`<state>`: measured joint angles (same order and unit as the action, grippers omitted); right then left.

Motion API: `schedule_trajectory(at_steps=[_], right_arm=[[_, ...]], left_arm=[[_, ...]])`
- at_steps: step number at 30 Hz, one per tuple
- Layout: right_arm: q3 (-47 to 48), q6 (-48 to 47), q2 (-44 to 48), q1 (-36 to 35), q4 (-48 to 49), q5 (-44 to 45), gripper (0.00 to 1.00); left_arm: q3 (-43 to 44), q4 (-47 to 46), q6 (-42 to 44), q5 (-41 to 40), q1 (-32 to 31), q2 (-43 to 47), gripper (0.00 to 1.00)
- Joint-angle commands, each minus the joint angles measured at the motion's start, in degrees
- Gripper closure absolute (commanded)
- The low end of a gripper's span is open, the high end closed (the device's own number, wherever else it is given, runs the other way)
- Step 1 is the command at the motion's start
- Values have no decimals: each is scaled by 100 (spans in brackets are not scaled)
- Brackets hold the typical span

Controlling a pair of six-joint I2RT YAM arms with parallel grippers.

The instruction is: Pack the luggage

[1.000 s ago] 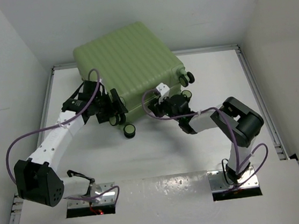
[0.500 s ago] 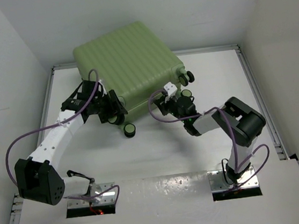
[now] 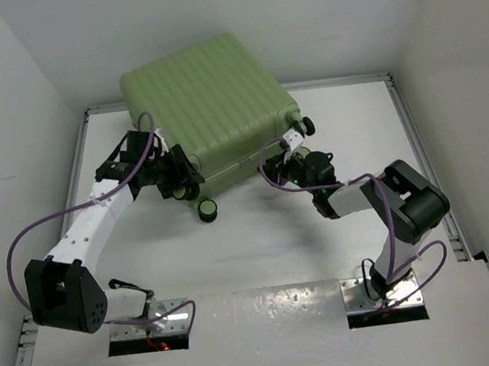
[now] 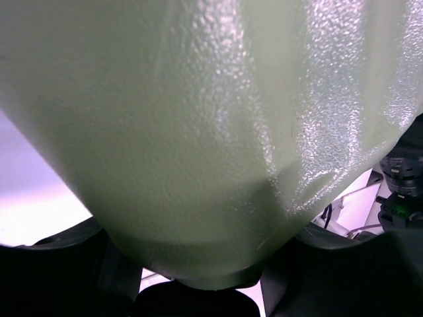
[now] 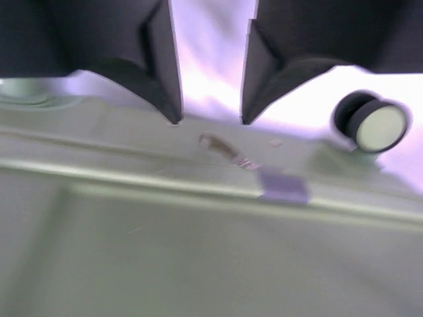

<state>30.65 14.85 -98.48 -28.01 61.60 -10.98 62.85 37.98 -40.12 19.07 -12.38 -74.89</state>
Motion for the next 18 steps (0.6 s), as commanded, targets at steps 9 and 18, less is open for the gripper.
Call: schedule_trajectory(at_steps=[9,18], right_arm=[[142,-17,-242,-530,799,69,56],[713,-158,-848,-662,1003,623,67]], left_arm=[[-71,-871,-154,-404,175,-263,100],[-71,-871,-154,-404,175,-263,100]])
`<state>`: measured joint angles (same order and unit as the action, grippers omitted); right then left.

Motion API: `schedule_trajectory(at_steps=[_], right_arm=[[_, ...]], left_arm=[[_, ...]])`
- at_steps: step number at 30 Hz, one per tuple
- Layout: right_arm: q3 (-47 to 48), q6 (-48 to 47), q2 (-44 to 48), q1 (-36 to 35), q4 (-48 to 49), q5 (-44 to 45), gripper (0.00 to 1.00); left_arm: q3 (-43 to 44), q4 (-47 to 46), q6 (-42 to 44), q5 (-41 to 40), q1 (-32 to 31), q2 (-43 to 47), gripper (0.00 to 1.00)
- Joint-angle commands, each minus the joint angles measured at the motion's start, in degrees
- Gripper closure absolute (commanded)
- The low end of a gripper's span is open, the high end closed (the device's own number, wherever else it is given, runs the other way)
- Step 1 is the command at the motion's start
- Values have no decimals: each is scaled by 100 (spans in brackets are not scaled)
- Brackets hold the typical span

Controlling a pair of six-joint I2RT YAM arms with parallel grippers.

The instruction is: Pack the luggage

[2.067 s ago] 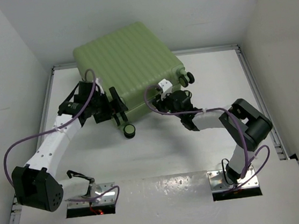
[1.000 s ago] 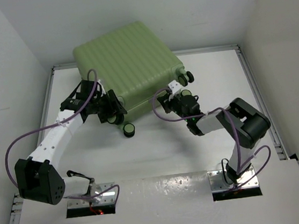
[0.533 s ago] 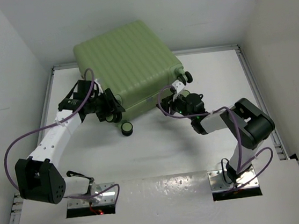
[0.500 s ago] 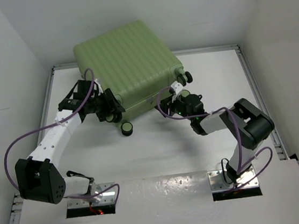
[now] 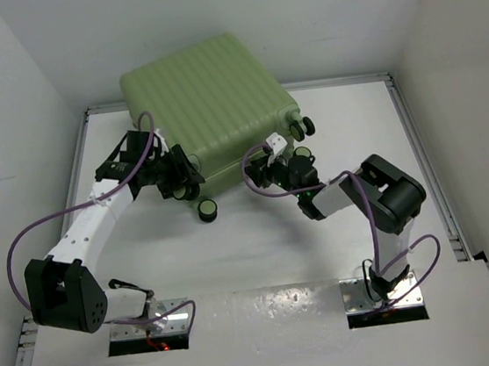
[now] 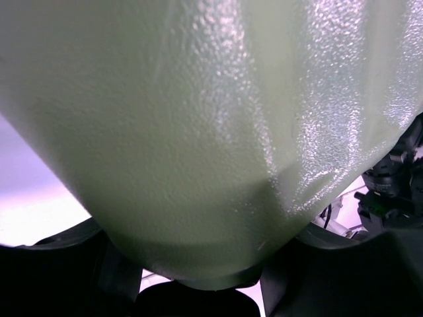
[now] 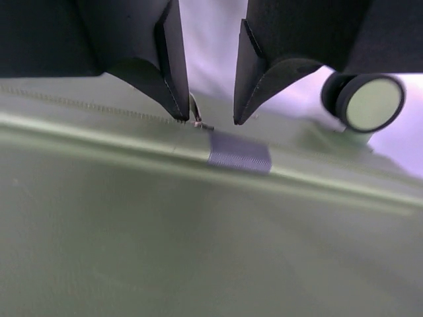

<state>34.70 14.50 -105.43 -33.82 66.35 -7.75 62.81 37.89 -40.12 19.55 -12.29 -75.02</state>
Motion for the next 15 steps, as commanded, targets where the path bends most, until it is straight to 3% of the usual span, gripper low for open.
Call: schedule_trajectory(at_steps=[1,5,7,10,15], right_arm=[[388,-114,-180,-81,546,361,67],[520,-150,-382,-115,607,467,70],[617,-141,-417,-116,616,476,79],[687,-114,-479,-116,678,642,100],[697,-88,-383,-107,809,907,100]], left_arm=[[-67,-862,-154,-452,166,-250,100],[-67,-862,-154,-505,166,-250,100],[-67,-862,-101,-505,166,-250,100],[-67,-862,-101,-505,166,-250,100],[-119,-862,-101,-558,166,-250,100]])
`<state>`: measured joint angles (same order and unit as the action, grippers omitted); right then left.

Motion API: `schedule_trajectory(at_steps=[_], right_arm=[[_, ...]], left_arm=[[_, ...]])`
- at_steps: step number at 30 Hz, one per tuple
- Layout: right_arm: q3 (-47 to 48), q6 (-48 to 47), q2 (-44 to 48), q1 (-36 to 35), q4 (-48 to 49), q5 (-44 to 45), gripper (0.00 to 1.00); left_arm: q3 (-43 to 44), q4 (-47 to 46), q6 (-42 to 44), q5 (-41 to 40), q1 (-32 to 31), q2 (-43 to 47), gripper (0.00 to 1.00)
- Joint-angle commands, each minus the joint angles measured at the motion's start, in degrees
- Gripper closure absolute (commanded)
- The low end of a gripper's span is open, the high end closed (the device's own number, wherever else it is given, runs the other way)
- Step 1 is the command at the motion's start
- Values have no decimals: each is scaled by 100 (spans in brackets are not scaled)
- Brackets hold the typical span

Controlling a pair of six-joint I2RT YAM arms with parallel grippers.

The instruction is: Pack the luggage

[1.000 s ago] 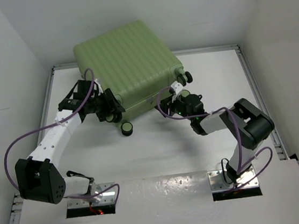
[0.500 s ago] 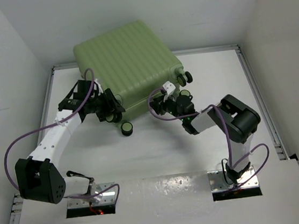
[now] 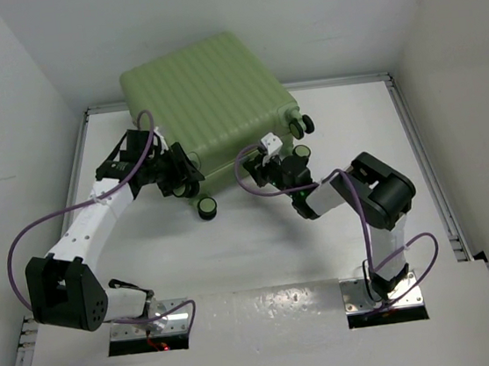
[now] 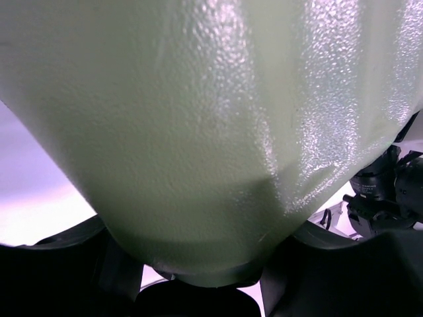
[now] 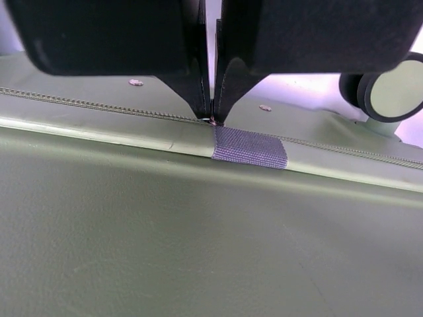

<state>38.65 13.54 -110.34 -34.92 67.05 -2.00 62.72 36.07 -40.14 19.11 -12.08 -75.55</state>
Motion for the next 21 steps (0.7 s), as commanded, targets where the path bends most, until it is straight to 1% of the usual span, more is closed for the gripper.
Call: schedule_trajectory(at_steps=[1,5,10,12,16,21], right_arm=[[275,-9,144,20,757,341,100],[-172,-62,356,90,688,420,100],[-490,-290,663,240,415,806,100],[-622,-361,751,345,318,947,100],[-789,-440,892,582,204,956,100],[-912,-466,988,968,125,1009,100]], left_arm=[[-111,-681,-99,-514,144,-197,100],[-163,-681,-47,-567,250,-144,100],[-163,-602,-47,-698,460,-144,100],[-163,-540,-47,-769,679,-144,100],[-268,-540,-47,-769,1057,-144,100],[-269,-487,-47,-769,1268,-197,100]])
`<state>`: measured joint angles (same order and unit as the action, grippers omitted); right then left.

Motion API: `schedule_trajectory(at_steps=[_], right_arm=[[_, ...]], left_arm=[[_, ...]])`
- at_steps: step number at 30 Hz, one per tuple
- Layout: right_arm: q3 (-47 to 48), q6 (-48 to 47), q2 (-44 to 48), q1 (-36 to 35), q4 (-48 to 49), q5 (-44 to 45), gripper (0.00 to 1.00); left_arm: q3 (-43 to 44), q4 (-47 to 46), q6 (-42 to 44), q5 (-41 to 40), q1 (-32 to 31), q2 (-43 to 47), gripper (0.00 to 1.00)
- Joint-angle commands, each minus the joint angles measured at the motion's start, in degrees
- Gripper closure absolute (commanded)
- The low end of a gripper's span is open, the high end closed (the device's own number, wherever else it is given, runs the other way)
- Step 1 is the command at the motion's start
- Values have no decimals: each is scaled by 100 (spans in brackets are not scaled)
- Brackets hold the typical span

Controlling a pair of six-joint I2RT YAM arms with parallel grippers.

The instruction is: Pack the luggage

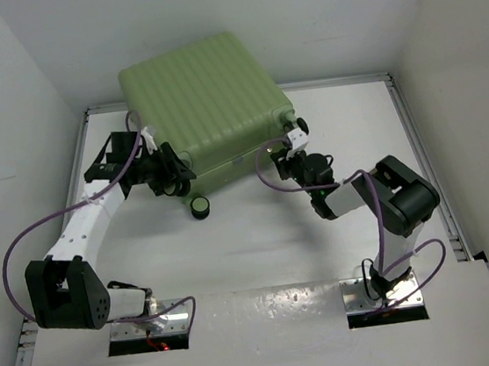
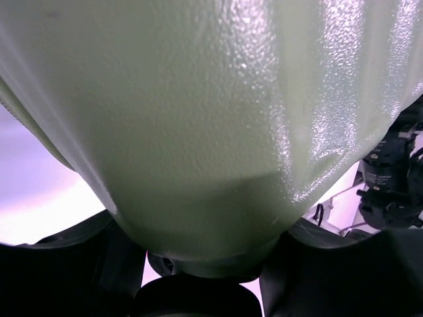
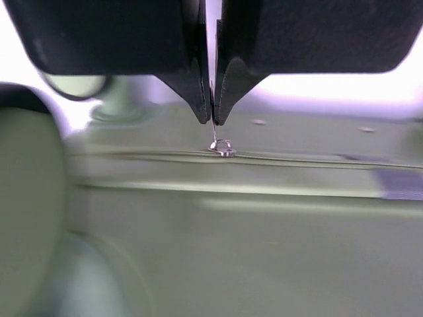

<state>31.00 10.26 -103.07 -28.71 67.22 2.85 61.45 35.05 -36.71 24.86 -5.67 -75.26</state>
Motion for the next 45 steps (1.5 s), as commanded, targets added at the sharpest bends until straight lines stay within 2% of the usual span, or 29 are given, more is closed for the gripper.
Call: schedule_trajectory(at_steps=[1,7,12,17,25,28,29,31,32,37,38,40,41,43,44,45], right_arm=[[-173,-130,322,392,81,532,100],[-297,-95,410,963,-113,497,100],[-25,28,218,1438,-270,322,100],[677,-33,-187,1772,-376,-65,100],[1996,-367,-1231,2237,-535,-1321,100],[2611,-341,-1820,2264,-569,-1786,100],[3091,-245,-1927,2247,-613,-1832,100],[3393,-86,-2407,2264,-657,-1876,100],[3952,-7,-2542,2256,-710,-1885,100],[5309,784,-3586,2247,-903,-1780,100],[5972,950,-3876,2238,-1017,-1771,100],[6381,1205,-4306,2212,-1079,-1718,100],[7070,1424,-4457,2212,-1123,-1666,100],[7532,1714,-5003,2159,-1290,-1595,100],[8265,1768,-5152,2115,-1369,-1456,100],[8507,1830,-5545,2089,-1587,-1428,100]], left_arm=[[-90,-385,-390,-1344,629,-226,100],[191,-385,-136,-1344,1155,-567,100],[938,-648,172,-1493,1709,-1182,100],[1782,-684,803,-1326,1789,-2009,100],[2863,-543,1701,-1511,1789,-3054,100],[3074,-543,1956,-1328,1842,-3205,100],[3075,-604,2053,-1248,1842,-3362,100],[3171,-700,2255,-1064,1842,-3424,100],[3171,-771,2369,-967,1842,-3425,100],[2794,-1622,2704,-966,1842,-3284,100],[2724,-1702,2704,-861,1842,-3232,100],[2723,-1703,2827,-720,1842,-3292,100],[2801,-1703,2905,-720,1842,-3293,100],[2855,-1755,3011,-720,1789,-3346,100],[2907,-1825,3099,-720,1789,-3346,100],[2908,-1826,3100,-720,1719,-3398,98]])
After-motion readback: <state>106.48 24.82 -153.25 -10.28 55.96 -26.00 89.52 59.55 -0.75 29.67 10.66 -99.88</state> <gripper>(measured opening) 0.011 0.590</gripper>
